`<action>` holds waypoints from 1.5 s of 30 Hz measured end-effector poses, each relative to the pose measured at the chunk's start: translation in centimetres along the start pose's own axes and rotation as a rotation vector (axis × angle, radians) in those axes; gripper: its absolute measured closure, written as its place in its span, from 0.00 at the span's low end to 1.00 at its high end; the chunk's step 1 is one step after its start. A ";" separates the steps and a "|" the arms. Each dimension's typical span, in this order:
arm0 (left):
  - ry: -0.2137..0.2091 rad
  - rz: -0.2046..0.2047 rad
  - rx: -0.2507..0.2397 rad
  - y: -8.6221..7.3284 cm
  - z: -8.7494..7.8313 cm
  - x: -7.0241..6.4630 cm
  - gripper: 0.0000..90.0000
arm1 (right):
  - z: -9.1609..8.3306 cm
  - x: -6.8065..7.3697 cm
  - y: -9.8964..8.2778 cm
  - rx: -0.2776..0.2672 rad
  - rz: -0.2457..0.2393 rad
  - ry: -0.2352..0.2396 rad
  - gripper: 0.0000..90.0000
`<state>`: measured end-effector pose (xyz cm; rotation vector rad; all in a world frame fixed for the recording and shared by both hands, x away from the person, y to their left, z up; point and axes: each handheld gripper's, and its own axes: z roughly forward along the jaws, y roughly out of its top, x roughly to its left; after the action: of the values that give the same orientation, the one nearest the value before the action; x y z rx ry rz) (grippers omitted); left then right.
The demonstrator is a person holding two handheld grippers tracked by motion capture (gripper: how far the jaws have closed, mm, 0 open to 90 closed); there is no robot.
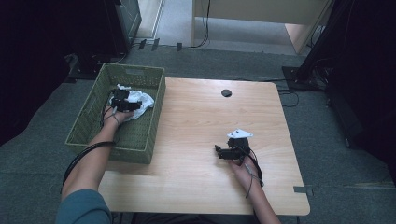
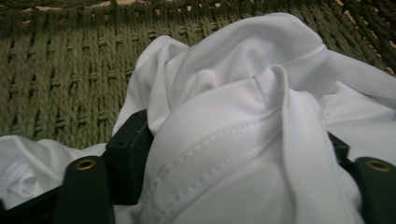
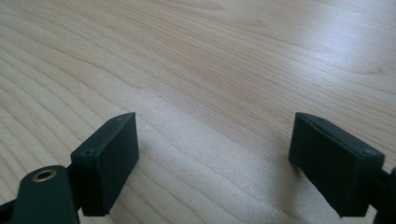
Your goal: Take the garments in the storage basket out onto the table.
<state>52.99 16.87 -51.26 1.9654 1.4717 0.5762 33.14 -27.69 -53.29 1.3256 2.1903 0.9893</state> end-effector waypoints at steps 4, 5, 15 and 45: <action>0.012 0.014 0.011 0.2 -0.2 -0.2 0.47 | 0.0 0.0 0.0 0.000 0.000 0.000 0.18; 0.016 0.019 0.016 0.3 -0.2 -0.2 0.48 | 0.0 0.0 0.0 0.000 -0.001 -0.001 0.18; -0.030 0.023 0.088 1.4 -1.2 -0.9 0.79 | 0.0 0.0 0.0 0.001 0.000 0.000 0.18; -0.268 -0.240 0.095 5.4 -10.2 -2.6 0.80 | 0.0 0.0 0.0 0.001 -0.002 -0.001 0.18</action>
<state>49.25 15.46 -40.14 1.8168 1.5548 0.1351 33.15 -27.70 -53.28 1.3240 2.1909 0.9870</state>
